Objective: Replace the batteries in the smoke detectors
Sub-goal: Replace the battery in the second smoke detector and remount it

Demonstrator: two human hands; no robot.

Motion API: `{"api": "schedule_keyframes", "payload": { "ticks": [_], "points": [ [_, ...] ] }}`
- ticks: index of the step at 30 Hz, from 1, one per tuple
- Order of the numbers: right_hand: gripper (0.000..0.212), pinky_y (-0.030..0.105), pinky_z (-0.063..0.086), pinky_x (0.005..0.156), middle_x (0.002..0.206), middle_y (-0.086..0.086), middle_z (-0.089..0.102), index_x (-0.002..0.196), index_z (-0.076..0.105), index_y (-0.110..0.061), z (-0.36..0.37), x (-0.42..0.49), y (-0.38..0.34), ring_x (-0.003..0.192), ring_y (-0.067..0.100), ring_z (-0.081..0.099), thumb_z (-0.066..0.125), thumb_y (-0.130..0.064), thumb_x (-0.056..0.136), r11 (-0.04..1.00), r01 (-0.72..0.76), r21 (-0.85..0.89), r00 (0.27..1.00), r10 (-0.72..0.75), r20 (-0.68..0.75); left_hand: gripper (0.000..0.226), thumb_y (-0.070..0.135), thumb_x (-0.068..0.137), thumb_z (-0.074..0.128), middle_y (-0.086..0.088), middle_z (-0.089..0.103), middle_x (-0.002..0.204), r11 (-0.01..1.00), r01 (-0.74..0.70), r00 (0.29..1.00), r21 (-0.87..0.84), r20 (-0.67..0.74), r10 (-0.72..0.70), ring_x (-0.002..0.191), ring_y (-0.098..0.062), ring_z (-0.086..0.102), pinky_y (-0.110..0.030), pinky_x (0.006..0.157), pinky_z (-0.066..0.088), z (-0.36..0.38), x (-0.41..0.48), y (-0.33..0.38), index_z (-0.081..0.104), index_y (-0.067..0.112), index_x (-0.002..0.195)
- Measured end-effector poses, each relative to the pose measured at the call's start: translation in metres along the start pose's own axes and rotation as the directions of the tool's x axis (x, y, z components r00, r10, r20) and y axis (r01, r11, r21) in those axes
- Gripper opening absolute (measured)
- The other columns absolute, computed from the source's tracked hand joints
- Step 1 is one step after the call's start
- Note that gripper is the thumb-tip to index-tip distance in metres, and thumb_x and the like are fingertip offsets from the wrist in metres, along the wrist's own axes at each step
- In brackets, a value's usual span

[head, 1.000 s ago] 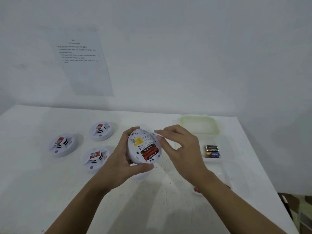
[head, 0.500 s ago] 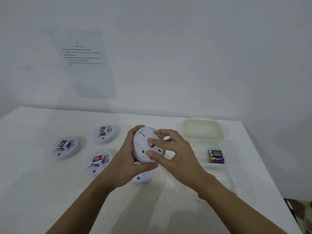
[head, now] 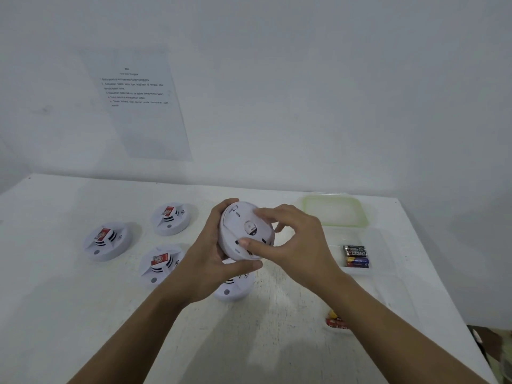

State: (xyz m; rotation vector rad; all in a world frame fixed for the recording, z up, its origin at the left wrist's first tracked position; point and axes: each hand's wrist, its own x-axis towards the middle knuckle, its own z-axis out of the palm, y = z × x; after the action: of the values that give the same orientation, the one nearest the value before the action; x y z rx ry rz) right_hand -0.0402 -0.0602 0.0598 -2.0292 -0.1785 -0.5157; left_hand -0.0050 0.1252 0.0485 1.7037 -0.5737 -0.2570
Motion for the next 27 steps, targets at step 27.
{"api": "schedule_keyframes", "payload": {
  "ticks": [27],
  "points": [
    [0.058, 0.018, 0.047, 0.083, 0.103, -0.003, 0.050, 0.125, 0.072, -0.027, -0.003, -0.014, 0.013, 0.101, 0.015, 0.053, 0.091, -0.036, 0.070, 0.995, 0.084, 0.055, 0.992, -0.079, -0.096, 0.090, 0.011, 0.074, 0.084, 0.018, 0.044, 0.138, 0.984, -0.163, 0.985, 0.066, -0.050, 0.167, 0.134, -0.009, 0.047, -0.017, 0.094, 0.052, 0.016, 0.003, 0.004, 0.028, 0.030, 0.141]
  ]
}}
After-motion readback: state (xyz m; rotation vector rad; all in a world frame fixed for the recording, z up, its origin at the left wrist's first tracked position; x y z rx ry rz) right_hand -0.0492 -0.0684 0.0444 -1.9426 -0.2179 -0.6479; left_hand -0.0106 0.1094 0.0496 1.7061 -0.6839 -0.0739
